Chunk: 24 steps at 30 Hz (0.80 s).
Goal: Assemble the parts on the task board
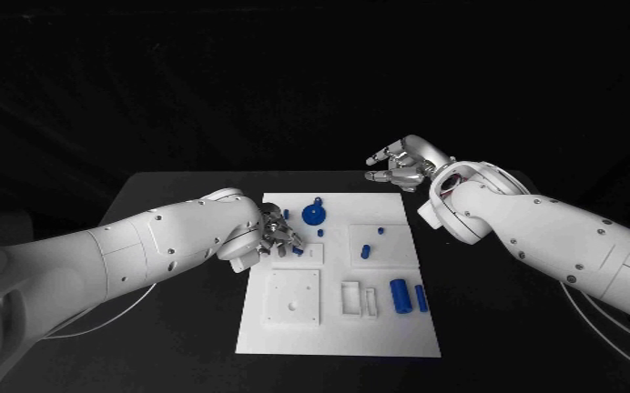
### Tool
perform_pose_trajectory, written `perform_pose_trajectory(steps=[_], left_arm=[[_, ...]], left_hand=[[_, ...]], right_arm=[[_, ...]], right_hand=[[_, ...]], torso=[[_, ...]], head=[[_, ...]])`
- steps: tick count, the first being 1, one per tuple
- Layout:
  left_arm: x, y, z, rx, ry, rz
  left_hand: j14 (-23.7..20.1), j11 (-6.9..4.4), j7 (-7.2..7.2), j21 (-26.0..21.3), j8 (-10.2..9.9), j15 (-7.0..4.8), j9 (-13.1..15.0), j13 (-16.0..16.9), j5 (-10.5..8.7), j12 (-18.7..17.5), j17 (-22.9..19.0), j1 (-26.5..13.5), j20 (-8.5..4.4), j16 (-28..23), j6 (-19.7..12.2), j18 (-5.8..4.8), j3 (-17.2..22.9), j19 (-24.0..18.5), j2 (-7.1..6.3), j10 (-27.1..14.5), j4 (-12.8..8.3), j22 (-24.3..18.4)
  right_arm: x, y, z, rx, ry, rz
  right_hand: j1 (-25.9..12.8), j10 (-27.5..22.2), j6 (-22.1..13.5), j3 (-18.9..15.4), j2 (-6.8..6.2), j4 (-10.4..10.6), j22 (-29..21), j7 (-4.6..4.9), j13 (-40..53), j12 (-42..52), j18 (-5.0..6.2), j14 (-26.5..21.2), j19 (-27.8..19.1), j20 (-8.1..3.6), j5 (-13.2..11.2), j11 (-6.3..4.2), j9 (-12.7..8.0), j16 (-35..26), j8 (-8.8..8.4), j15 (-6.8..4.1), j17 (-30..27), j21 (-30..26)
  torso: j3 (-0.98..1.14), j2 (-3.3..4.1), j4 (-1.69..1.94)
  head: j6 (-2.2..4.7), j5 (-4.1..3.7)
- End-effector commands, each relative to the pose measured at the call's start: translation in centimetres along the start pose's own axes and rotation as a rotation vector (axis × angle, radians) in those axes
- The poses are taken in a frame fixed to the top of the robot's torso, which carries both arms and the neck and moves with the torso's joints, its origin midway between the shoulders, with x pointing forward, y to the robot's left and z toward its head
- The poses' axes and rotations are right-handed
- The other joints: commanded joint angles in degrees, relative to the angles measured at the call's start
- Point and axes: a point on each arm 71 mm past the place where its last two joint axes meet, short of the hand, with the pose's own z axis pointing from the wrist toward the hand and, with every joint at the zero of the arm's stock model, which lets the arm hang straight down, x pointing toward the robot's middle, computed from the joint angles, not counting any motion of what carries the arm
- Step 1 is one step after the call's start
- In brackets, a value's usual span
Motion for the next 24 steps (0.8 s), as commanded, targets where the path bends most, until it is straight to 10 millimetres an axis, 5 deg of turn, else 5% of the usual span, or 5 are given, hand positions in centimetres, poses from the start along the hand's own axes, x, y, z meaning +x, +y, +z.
perform_pose_trajectory(steps=[1, 24], left_arm=[[0.33, 0.19, 0.07, -0.008, 0.022, 0.037], [0.44, 0.36, 0.02, -0.01, 0.035, 0.051]], left_hand=[[0.09, -0.41, -7.06, -0.58, 0.18, 0.02, 19.47, -0.09, 0.2, 0.16, -0.03, 0.21, 0.02, 0.25, 11.88, 0.09, 0.13, 0.49, 0.47, 2.7, 0.04, 1.49], [0.09, -0.39, -7.04, -1.44, 0.18, 0.06, 19.5, -0.16, 0.19, 0.17, -0.05, 0.18, 0.06, 0.22, 11.86, 0.08, 0.24, 0.51, 0.57, 2.71, -0.21, 1.83]], right_arm=[[0.06, 0.11, 0.02, -0.007, 0.007, 0.001], [0.26, 0.13, 0.12, -0.003, 0.019, 0.002]], right_hand=[[-0.49, -0.16, 0.4, 0.44, -0.03, -0.02, 6.2, 0.13, -0.07, -0.31, 0.74, 0.35, 3.86, 0.14, 0.2, -0.02, -0.08, -0.29, -0.31, -0.14, 0.06, -0.31], [-0.67, -0.23, 0.45, 0.44, -0.04, 0.0, 6.19, 0.11, -0.19, -0.37, 0.72, 0.34, 3.85, 0.12, 0.56, -0.03, -0.08, -0.49, -0.32, -0.15, 0.08, -0.36]], torso=[[0.0, 0.01, 0.03], [-0.03, 0.02, 0.02]], head=[[-0.04, -0.02], [-0.09, -0.05]])
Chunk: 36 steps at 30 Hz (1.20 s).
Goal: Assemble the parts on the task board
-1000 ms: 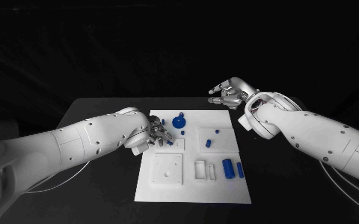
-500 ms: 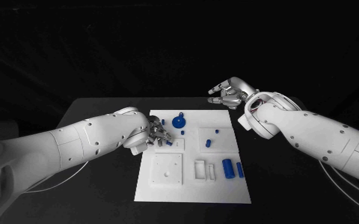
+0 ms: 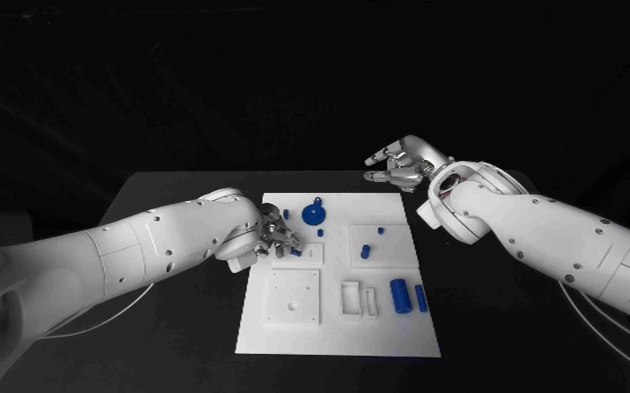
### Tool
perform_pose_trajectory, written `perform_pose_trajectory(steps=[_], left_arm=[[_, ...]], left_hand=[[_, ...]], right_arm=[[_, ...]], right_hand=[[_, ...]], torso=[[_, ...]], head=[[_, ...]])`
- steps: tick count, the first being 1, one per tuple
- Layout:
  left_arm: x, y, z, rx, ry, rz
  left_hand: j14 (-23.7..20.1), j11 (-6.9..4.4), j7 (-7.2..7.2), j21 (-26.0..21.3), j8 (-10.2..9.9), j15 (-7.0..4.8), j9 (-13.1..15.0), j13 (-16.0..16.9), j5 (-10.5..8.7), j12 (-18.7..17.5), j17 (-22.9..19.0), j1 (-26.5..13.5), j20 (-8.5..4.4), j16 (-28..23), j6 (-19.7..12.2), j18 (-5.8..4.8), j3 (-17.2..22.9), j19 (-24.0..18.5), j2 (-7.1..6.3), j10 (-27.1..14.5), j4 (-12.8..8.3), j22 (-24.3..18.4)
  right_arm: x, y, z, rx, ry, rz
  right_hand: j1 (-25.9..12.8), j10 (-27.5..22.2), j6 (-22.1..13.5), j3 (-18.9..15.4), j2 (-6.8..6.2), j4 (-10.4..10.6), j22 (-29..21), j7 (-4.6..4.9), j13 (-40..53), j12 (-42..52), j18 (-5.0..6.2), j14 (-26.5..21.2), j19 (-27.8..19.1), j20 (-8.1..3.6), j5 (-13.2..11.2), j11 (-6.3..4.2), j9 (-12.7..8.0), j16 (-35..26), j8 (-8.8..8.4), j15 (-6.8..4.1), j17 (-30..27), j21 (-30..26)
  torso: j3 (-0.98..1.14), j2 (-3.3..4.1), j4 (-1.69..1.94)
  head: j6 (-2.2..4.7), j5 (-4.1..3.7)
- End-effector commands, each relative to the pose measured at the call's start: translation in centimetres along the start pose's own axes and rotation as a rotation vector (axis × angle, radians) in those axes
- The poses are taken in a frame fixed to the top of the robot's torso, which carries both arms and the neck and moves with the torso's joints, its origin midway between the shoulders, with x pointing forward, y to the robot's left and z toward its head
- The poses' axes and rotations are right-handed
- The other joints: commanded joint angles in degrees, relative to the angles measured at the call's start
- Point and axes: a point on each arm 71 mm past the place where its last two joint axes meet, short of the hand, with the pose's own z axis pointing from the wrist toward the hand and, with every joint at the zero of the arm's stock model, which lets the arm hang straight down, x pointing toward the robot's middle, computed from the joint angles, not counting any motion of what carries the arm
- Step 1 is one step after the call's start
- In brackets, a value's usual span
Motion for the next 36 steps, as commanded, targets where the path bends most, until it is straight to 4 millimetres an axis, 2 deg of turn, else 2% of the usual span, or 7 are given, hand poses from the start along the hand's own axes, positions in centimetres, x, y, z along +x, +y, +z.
perform_pose_trajectory(steps=[1, 10, 15, 19, 36], left_arm=[[0.5, 0.15, 0.1, -0.008, 0.028, 0.023], [0.62, -0.11, 0.16, -0.004, 0.035, 0.026], [0.7, -0.29, 0.22, -0.003, 0.039, 0.029], [0.66, -0.3, 0.31, -0.007, 0.043, 0.03], [1.04, -0.45, 0.61, -0.014, 0.062, 0.035]], left_hand=[[0.01, -0.3, -7.03, -0.37, 0.16, -0.03, 15.37, -0.06, 0.05, 0.17, -0.06, 0.01, 0.07, 0.21, 11.84, 0.11, 0.21, 0.49, 0.44, 2.81, -0.17, 1.85], [0.01, -0.3, -7.03, -0.64, 0.16, -0.03, 15.37, -0.08, -0.1, 0.16, -0.1, -0.02, 0.06, 0.17, 11.83, 0.1, 0.17, 0.51, 0.47, 2.82, -0.14, 1.97], [0.01, -0.3, -7.03, -0.64, 0.16, -0.03, 15.37, -0.08, -0.1, 0.16, -0.1, -0.02, 0.06, 0.17, 11.83, 0.1, 0.17, 0.51, 0.47, 2.82, -0.14, 1.97], [0.01, -0.3, -7.03, -0.64, 0.16, -0.03, 15.37, -0.08, -0.1, 0.16, -0.1, -0.02, 0.06, 0.17, 11.83, 0.1, 0.17, 0.51, 0.47, 2.82, -0.14, 1.97], [-0.01, -0.29, -7.02, -1.15, 0.16, -0.02, 15.4, -0.11, -0.07, 0.13, -0.17, -0.12, 0.05, 0.13, 11.77, 0.07, 0.08, 0.61, 0.55, 2.81, -0.01, 2.28]], right_arm=[[0.13, 0.08, 0.04, -0.005, 0.014, 0.0], [0.2, 0.1, 0.09, -0.004, 0.016, 0.001], [0.25, 0.14, 0.11, -0.005, 0.018, 0.003], [0.28, 0.16, 0.13, -0.005, 0.018, 0.004], [0.48, 0.21, 0.26, -0.003, 0.023, 0.007]], right_hand=[[-0.74, -0.29, 0.44, 0.42, -0.06, 0.01, 6.16, 0.11, -0.14, -0.43, 0.73, 0.34, 3.84, 0.12, 0.46, -0.04, -0.09, -0.31, -0.32, -0.15, 0.09, -0.48], [-0.93, -0.32, 0.45, 0.32, -0.07, 0.15, 6.15, 0.1, -0.18, -0.45, 0.72, 0.36, 3.85, 0.11, 0.68, -0.03, -0.09, -0.35, -0.32, -0.16, 0.11, -0.48], [-1.14, -0.33, 0.41, -0.52, -0.18, 0.5, 6.13, 0.08, -0.21, -0.44, 0.72, 0.36, 3.84, 0.1, 2.32, -0.06, -0.08, -0.43, -0.31, -0.17, 0.13, -0.56], [-1.06, -0.37, 0.41, -0.7, -0.15, 0.57, 6.13, 0.09, -0.25, -0.5, 0.72, 0.35, 3.84, 0.1, 2.45, -0.05, -0.08, -0.47, -0.31, -0.17, 0.14, -0.57], [-1.02, -0.37, 0.43, -0.88, -0.1, 0.72, 6.15, 0.08, -0.27, -0.49, 0.7, 0.34, 3.84, 0.1, 2.52, -0.06, -0.08, -0.52, -0.31, -0.17, 0.14, -0.54]], torso=[[0.01, 0.01, 0.03], [0.05, 0.0, -0.04], [0.04, 0.02, -0.04], [0.09, -0.02, -0.02], [0.07, -0.02, -0.08]], head=[[-0.13, -0.23], [-0.06, -0.17], [-0.06, -0.1], [-0.06, -0.14], [-0.2, -0.46]])
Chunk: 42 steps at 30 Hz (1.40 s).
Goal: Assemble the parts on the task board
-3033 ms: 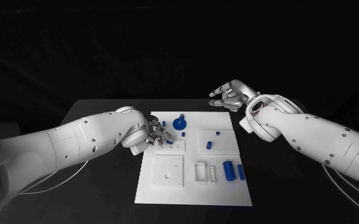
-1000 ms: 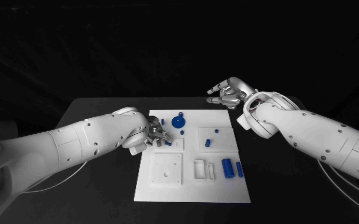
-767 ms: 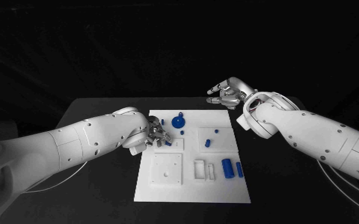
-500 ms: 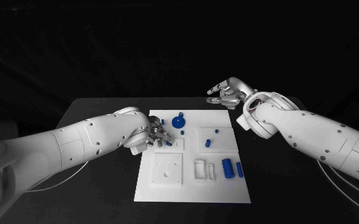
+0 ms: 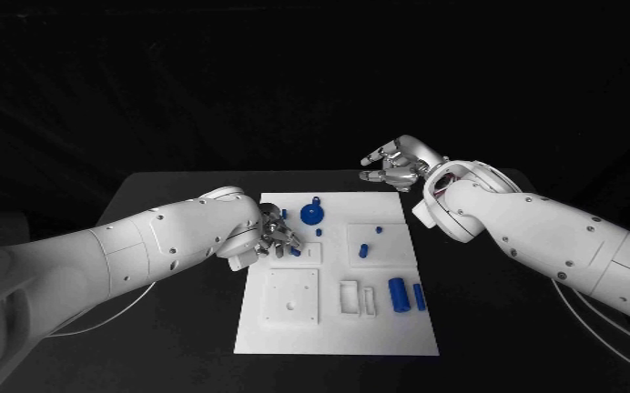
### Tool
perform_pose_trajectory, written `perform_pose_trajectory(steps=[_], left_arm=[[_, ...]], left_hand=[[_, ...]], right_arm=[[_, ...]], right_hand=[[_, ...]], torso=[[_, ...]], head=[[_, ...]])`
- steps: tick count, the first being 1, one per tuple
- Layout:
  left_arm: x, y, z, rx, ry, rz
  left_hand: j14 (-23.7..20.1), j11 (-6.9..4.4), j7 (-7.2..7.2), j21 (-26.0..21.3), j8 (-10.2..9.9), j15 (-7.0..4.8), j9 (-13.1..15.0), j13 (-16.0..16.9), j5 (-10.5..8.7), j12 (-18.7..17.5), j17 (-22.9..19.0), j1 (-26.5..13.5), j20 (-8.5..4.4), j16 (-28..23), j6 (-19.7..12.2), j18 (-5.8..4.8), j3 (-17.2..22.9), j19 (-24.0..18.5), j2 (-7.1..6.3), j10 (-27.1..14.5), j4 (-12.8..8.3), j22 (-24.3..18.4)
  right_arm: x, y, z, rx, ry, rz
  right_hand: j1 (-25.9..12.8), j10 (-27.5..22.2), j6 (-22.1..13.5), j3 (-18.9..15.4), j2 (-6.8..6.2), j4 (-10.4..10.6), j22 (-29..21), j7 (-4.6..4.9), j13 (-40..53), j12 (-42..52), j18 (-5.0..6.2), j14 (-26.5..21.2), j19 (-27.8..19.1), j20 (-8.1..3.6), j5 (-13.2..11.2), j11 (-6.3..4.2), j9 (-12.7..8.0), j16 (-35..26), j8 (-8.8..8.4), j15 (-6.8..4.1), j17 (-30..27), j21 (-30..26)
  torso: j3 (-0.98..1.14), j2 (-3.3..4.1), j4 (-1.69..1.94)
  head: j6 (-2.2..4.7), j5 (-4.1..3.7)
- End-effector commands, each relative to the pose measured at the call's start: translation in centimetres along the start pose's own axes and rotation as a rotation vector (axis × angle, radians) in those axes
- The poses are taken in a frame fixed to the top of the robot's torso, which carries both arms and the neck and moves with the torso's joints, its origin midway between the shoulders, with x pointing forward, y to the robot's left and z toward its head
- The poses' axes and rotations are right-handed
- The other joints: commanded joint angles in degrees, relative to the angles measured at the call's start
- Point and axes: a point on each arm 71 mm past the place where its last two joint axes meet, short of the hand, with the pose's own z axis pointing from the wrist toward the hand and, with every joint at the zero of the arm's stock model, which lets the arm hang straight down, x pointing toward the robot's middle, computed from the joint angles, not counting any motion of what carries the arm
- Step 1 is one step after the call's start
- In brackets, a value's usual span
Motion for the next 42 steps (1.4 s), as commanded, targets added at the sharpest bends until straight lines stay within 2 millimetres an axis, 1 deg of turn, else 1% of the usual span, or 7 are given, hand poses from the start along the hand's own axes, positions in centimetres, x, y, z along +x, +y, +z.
perform_pose_trajectory(steps=[1, 19, 34, 38, 39, 40, 42], left_arm=[[1.0, -0.03, 0.22, -0.007, 0.046, 0.021], [1.08, 0.09, 0.17, -0.008, 0.053, 0.059], [1.01, -0.05, 0.2, -0.003, 0.038, 0.06], [1.08, -0.19, 0.22, 0.0, 0.041, 0.062], [1.1, -0.22, 0.22, 0.0, 0.042, 0.063], [1.12, -0.26, 0.23, 0.001, 0.043, 0.063], [1.15, -0.32, 0.24, 0.002, 0.044, 0.065]], left_hand=[[-0.09, -0.41, -7.02, -0.32, 0.15, -0.12, 7.92, -0.07, 0.26, 0.13, -0.08, 0.04, -0.15, 0.14, 11.77, 0.12, 0.26, 0.4, 0.4, 2.72, 0.09, 2.26], [0.13, -0.52, -7.31, -3.33, 0.26, -0.07, 9.0, 0.3, 0.35, 0.96, 0.76, -0.26, 0.0, 1.0, 12.63, 0.18, -0.55, 0.2, 0.19, 2.72, 0.56, 2.39], [0.09, -0.56, -7.47, -4.71, 0.22, 0.03, 10.37, 0.23, -1.39, 1.34, 0.82, 0.1, 0.34, 1.34, 13.03, 0.4, -1.96, 0.32, 0.18, 2.71, 1.37, 2.64], [0.08, -0.56, -7.51, -5.15, 0.2, 0.05, 10.72, 0.2, -2.46, 1.45, 0.84, 0.17, 0.42, 1.46, 13.08, 0.45, -2.55, 0.42, 0.26, 2.71, 2.15, 2.84], [0.08, -0.57, -7.52, -5.14, 0.21, 0.05, 10.73, 0.19, -3.55, 1.46, 0.85, 0.07, 0.42, 1.47, 13.12, 0.44, -2.72, 0.45, 0.28, 2.71, 2.33, 2.89], [0.08, -0.56, -7.56, -5.21, 0.22, 0.05, 10.79, 0.19, -6.44, 1.48, 0.83, -0.14, 0.41, 1.47, 13.24, 0.43, -3.23, 0.47, 0.3, 2.71, 2.78, 2.93], [0.08, -0.56, -7.59, -5.31, 0.21, 0.05, 10.88, 0.19, -7.38, 1.52, 0.83, 0.05, 0.41, 1.49, 13.27, 0.42, -4.06, 0.52, 0.25, 2.71, 3.37, 3.04]], right_arm=[[0.11, 0.04, 0.01, -0.004, 0.014, 0.0], [0.21, -0.14, 0.0, 0.003, 0.022, 0.001], [0.37, -0.14, 0.02, 0.004, 0.025, 0.004], [0.45, -0.17, 0.03, 0.005, 0.027, 0.005], [0.46, -0.18, 0.03, 0.005, 0.027, 0.005], [0.48, -0.19, 0.03, 0.005, 0.028, 0.005], [0.51, -0.2, 0.03, 0.006, 0.028, 0.006]], right_hand=[[-0.26, -0.38, 0.44, -0.15, 0.2, 0.0, 6.11, 0.08, -0.05, -0.26, 0.7, 0.34, 3.84, 0.1, 0.35, -0.07, -0.08, -0.3, -0.31, -0.17, 0.09, -0.27], [-0.44, -0.45, 0.26, -0.25, 0.27, 0.37, 6.1, 0.12, -0.13, -0.35, 0.71, 0.34, 3.83, 0.1, 0.48, -0.04, -0.09, -0.39, -0.33, -0.16, 0.09, -0.39], [-0.54, -0.47, 0.25, -0.2, 0.26, 0.67, 6.09, 0.11, -0.16, -0.37, 0.72, 0.35, 3.83, 0.1, 0.62, -0.05, -0.08, -0.4, -0.32, -0.16, 0.11, -0.45], [-0.54, -0.47, 0.25, -0.2, 0.26, 0.67, 6.09, 0.11, -0.16, -0.37, 0.72, 0.35, 3.83, 0.1, 0.62, -0.05, -0.08, -0.4, -0.32, -0.16, 0.11, -0.45], [-0.54, -0.47, 0.25, -0.2, 0.26, 0.67, 6.09, 0.11, -0.16, -0.37, 0.72, 0.35, 3.83, 0.1, 0.62, -0.05, -0.08, -0.4, -0.32, -0.16, 0.11, -0.45], [-0.54, -0.47, 0.25, -0.2, 0.26, 0.67, 6.09, 0.11, -0.16, -0.37, 0.72, 0.35, 3.83, 0.1, 0.62, -0.05, -0.08, -0.4, -0.32, -0.16, 0.11, -0.45], [-0.5, -0.49, 0.23, -0.13, 0.2, 0.81, 6.06, 0.11, -0.19, -0.39, 0.73, 0.33, 3.83, 0.1, 0.75, -0.05, -0.08, -0.52, -0.32, -0.17, 0.06, -0.56]], torso=[[0.02, -0.03, 0.01], [0.0, 0.01, 0.03], [0.03, 0.0, 0.06], [0.03, 0.0, 0.03], [0.05, 0.0, 0.01], [0.05, 0.0, 0.02], [0.06, 0.01, 0.01]], head=[[-0.11, -0.07], [-0.37, -0.16], [-0.39, -0.1], [-0.44, -0.08], [-0.42, -0.06], [-0.42, -0.06], [-0.44, -0.09]])
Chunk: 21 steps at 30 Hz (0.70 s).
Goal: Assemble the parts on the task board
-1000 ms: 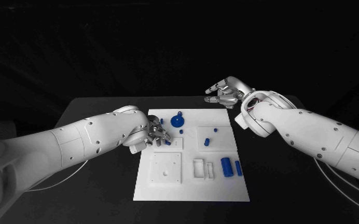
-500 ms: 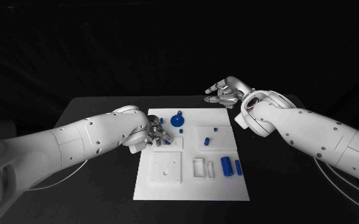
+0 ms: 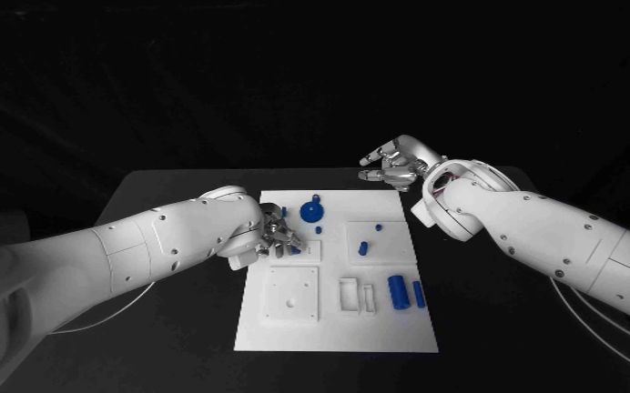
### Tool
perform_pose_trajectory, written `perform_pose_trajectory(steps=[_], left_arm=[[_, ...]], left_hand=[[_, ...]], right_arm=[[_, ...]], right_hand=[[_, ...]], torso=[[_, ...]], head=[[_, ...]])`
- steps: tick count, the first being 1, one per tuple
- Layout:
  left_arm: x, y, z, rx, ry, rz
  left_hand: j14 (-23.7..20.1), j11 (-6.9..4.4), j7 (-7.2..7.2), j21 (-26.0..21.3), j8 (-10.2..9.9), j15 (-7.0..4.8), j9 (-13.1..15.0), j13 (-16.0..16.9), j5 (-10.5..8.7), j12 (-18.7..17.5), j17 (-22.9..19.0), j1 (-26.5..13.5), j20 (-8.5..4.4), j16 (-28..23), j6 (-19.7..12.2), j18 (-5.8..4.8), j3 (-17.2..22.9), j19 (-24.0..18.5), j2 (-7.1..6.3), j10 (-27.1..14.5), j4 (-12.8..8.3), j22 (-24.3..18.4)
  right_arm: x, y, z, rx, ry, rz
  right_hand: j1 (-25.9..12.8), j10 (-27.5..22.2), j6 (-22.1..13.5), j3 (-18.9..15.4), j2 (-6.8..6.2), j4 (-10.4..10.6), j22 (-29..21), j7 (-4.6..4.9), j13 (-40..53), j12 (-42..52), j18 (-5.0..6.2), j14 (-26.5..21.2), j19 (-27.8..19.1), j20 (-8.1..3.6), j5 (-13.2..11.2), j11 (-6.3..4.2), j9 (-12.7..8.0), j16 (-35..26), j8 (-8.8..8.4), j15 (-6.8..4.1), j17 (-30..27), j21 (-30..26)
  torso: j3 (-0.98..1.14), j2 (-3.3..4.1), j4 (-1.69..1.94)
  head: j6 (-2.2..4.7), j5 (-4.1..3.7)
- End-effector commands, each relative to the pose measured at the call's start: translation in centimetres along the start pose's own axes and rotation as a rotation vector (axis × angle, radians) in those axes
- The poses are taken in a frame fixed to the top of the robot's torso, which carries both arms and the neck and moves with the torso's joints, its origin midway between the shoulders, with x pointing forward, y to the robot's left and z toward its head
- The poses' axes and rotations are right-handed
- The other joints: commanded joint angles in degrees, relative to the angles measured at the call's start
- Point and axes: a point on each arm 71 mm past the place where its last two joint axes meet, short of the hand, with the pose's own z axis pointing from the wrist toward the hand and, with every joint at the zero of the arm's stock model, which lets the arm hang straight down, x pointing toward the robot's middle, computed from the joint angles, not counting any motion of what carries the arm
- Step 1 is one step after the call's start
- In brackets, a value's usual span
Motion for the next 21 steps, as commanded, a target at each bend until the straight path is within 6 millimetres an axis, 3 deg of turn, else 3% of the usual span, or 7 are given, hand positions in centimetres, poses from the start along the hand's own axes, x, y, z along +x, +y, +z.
perform_pose_trajectory(steps=[1, 8, 16, 21], left_arm=[[0.69, -0.18, 0.15, 0.0, 0.035, 0.023], [0.67, -0.25, 0.22, -0.001, 0.034, 0.024], [0.46, 0.0, 0.26, -0.007, 0.023, 0.019], [0.25, 0.3, 0.24, -0.012, 0.013, 0.014]], left_hand=[[0.05, -0.43, -7.23, -0.45, -0.46, 0.01, -0.33, -0.06, -1.3, 0.41, 0.04, 0.05, 0.41, 0.37, 12.24, 0.46, -1.17, 0.15, 0.28, 2.82, 0.89, 3.13], [0.03, -0.45, -7.27, -0.83, -0.46, -0.01, -0.3, -0.09, -3.22, 0.42, -0.04, -0.29, 0.33, 0.37, 12.3, 0.4, -3.04, 0.23, -0.46, 2.82, 2.17, 3.27], [-0.02, -0.43, -7.25, -1.37, -0.44, -0.04, -0.36, -0.22, -9.07, 0.27, -0.3, -1.23, 0.23, 0.19, 12.46, 0.31, -5.24, 0.2, -1.25, 2.83, 3.96, 3.24], [-0.04, -0.42, -7.21, -1.53, -0.44, -0.06, -0.3, -0.31, -10.51, 0.2, -0.41, -1.75, 0.19, 0.12, 12.46, 0.29, -5.99, 0.22, -1.86, 2.82, 4.65, 3.23]], right_arm=[[0.19, 0.01, 0.0, -0.002, 0.015, 0.002], [0.22, -0.01, -0.01, -0.002, 0.016, 0.002], [0.21, -0.07, -0.02, -0.001, 0.015, 0.003], [0.26, -0.14, -0.04, 0.001, 0.016, 0.004]], right_hand=[[-0.28, -0.49, 0.24, -0.02, -0.03, 0.31, 6.09, 0.11, -0.08, -0.39, 0.73, 0.33, 3.83, 0.1, 0.25, -0.05, -0.09, -0.31, -0.32, -0.17, 0.02, -0.35], [-0.28, -0.49, 0.24, -0.02, -0.03, 0.31, 6.09, 0.11, -0.08, -0.39, 0.73, 0.33, 3.83, 0.1, 0.25, -0.05, -0.09, -0.31, -0.32, -0.17, 0.02, -0.35], [-0.3, -0.58, 0.13, -0.03, -0.07, 0.41, 6.05, 0.13, -0.18, -0.52, 0.74, 0.33, 3.82, 0.1, 0.24, -0.04, -0.09, -0.35, -0.33, -0.16, 0.01, -0.49], [-0.3, -0.58, 0.13, -0.03, -0.07, 0.41, 6.05, 0.13, -0.18, -0.52, 0.74, 0.33, 3.82, 0.1, 0.24, -0.04, -0.09, -0.35, -0.33, -0.16, 0.01, -0.49]], torso=[[0.01, 0.01, -0.01], [-0.03, 0.01, 0.02], [-0.06, 0.0, 0.05], [-0.1, 0.0, 0.07]], head=[[-0.05, -0.04], [-0.06, -0.2], [0.03, -0.28], [0.08, -0.31]])
